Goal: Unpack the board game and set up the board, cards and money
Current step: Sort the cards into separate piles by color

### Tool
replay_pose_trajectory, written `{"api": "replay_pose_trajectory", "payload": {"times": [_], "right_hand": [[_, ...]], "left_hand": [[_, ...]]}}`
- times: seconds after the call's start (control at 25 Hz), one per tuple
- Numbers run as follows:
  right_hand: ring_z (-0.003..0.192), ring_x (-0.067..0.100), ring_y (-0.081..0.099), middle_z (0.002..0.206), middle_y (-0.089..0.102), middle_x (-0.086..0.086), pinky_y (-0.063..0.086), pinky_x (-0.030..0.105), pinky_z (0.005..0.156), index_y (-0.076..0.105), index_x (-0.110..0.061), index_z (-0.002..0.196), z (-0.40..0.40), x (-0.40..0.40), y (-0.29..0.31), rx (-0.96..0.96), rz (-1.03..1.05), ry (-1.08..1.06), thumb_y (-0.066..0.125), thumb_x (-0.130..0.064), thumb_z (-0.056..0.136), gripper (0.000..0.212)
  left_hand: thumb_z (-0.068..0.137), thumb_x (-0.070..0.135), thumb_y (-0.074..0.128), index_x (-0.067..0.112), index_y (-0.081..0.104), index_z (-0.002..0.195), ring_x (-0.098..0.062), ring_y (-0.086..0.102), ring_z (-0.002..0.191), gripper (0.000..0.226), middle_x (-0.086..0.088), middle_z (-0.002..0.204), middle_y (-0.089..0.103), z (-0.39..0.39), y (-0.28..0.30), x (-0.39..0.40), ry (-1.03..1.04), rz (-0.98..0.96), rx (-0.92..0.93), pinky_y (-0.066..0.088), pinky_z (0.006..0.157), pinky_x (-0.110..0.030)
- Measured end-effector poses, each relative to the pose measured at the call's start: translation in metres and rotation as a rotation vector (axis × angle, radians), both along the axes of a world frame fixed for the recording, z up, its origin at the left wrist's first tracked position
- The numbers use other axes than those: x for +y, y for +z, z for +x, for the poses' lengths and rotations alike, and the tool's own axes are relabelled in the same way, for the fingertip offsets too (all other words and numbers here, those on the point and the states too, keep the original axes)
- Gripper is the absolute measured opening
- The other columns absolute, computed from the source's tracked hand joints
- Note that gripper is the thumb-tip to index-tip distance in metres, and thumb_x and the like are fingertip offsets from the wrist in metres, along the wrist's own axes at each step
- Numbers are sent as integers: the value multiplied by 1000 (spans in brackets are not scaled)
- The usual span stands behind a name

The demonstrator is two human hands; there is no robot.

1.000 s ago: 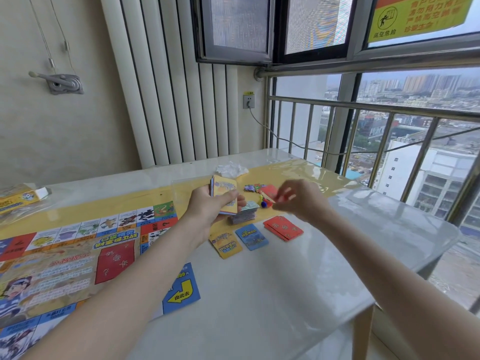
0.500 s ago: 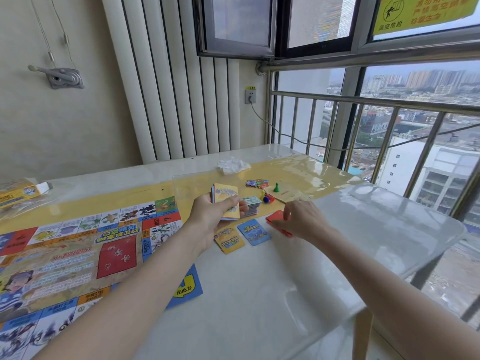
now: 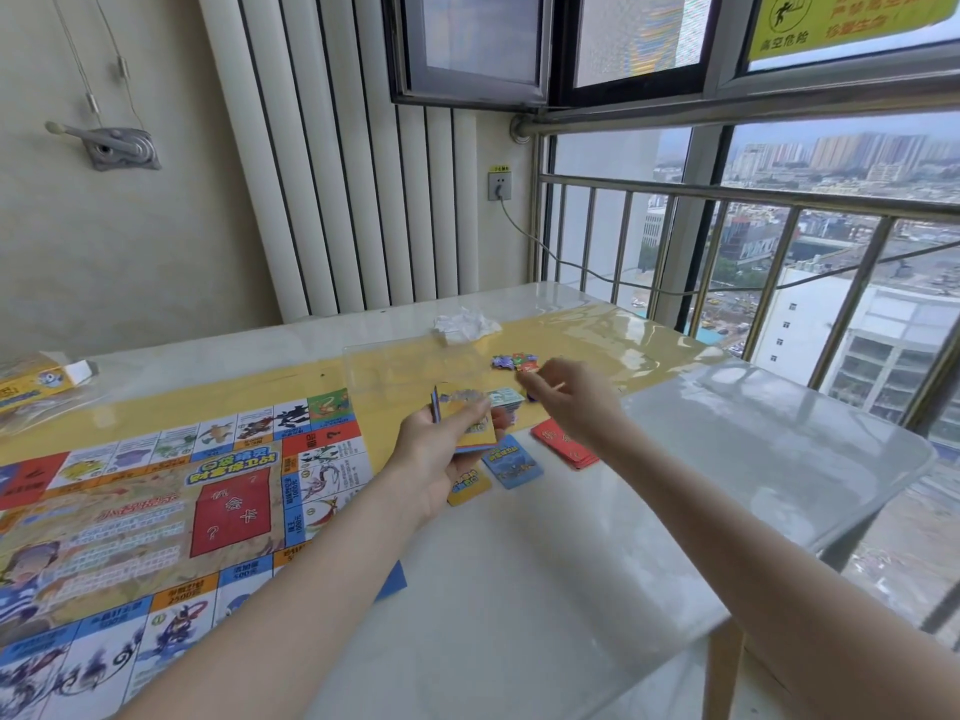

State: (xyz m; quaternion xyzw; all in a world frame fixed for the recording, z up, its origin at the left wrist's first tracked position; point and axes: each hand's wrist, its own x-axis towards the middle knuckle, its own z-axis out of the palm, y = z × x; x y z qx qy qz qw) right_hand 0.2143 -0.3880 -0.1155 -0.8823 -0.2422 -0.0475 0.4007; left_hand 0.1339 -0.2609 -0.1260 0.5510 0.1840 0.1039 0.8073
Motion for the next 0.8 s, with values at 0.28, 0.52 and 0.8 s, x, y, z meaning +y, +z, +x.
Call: {"api": "replay_pose_trajectory", "payload": {"times": [0.28, 0.52, 0.8], "right_hand": [[64, 14, 57, 73, 62, 6, 45, 20, 57, 58, -9, 80, -19, 17, 1, 526, 417, 272, 70, -15, 80, 13], [78, 23, 60, 81, 65, 11, 51, 34, 76, 62, 1, 93, -14, 17, 4, 566, 482, 186, 69, -8, 79, 18], [72, 21, 58, 80, 64, 10, 48, 26, 68, 59, 0, 95, -16, 21, 7, 614, 651, 90, 67, -4, 81, 17]], "left_hand": [[95, 31, 47, 2, 59, 108, -26, 67, 86, 34, -18, 100, 69, -13, 13, 15, -222, -269, -36, 56, 75, -37], [92, -4, 42, 2, 59, 101, -27, 68, 79, 20, -18, 93, 67, -21, 11, 20, -198, -122, -58, 58, 65, -33], [89, -1, 52, 10, 59, 94, -23, 64, 80, 14, -12, 90, 66, -21, 9, 21, -55, -109, -53, 57, 58, -26]]}}
